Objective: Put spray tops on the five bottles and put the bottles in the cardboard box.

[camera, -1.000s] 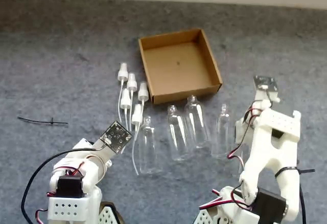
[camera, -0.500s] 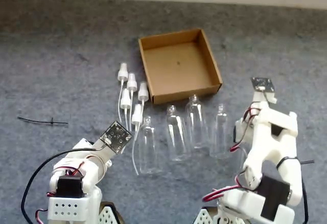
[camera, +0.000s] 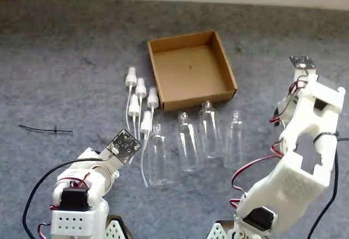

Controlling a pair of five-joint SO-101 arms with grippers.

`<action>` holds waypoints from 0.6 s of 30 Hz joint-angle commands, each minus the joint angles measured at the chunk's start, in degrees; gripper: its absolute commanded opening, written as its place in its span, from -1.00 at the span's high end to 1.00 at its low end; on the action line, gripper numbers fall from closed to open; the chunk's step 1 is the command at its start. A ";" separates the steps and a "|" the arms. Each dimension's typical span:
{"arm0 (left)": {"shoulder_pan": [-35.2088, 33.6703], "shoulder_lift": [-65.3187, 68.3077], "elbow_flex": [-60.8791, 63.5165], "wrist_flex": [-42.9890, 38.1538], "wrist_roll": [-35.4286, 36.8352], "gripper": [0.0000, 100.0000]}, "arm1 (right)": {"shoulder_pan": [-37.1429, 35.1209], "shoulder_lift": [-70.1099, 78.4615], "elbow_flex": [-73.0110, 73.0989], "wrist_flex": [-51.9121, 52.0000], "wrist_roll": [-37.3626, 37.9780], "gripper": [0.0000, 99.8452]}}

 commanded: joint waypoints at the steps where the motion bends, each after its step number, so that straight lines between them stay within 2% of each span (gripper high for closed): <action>1: -0.57 0.92 1.27 1.05 -0.53 0.78 | -0.04 -0.22 -4.53 0.66 0.79 0.71; 5: -0.57 0.92 1.27 1.05 -0.53 0.78 | -1.01 0.04 -4.44 0.84 0.88 0.54; 18: -0.57 0.92 1.27 1.05 -0.53 0.78 | -2.95 0.22 -6.90 3.82 -2.81 0.52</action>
